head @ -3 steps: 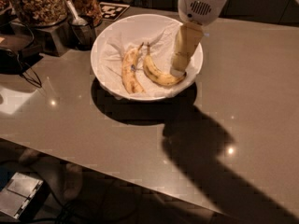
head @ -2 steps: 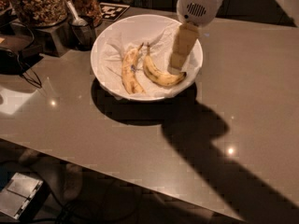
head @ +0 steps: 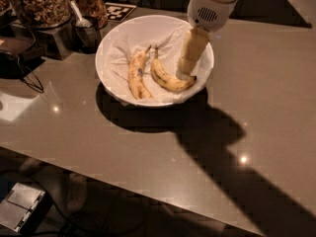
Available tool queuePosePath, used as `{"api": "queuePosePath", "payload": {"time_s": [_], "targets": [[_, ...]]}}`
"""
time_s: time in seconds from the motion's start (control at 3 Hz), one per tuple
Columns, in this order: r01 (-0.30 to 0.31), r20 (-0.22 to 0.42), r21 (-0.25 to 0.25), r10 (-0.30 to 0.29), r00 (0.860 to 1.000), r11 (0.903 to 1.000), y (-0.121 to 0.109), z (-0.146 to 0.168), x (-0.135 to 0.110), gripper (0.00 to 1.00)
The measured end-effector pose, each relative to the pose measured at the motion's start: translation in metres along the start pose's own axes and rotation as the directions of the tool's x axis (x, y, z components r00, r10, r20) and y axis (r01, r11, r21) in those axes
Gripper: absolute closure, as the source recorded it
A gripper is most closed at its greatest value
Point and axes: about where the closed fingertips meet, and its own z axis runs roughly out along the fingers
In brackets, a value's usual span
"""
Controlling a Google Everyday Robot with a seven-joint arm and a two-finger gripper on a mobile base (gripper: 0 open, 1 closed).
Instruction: Pick banana from white bowl
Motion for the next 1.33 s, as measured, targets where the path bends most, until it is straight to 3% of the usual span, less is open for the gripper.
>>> {"api": "queuePosePath", "payload": {"time_s": [0.33,0.67,1.33], "targets": [[-0.017,-0.040,0.009,0.017,0.999,0.9998,0.007,0.010,-0.012,0.00],[-0.055,-0.084,0.011,0.056,0.995,0.9984,0.005,0.020,-0.017,0.08],[-0.103,-0.129,-0.044,0.097,0.987,0.9937,0.000,0.050,-0.022,0.40]]}}
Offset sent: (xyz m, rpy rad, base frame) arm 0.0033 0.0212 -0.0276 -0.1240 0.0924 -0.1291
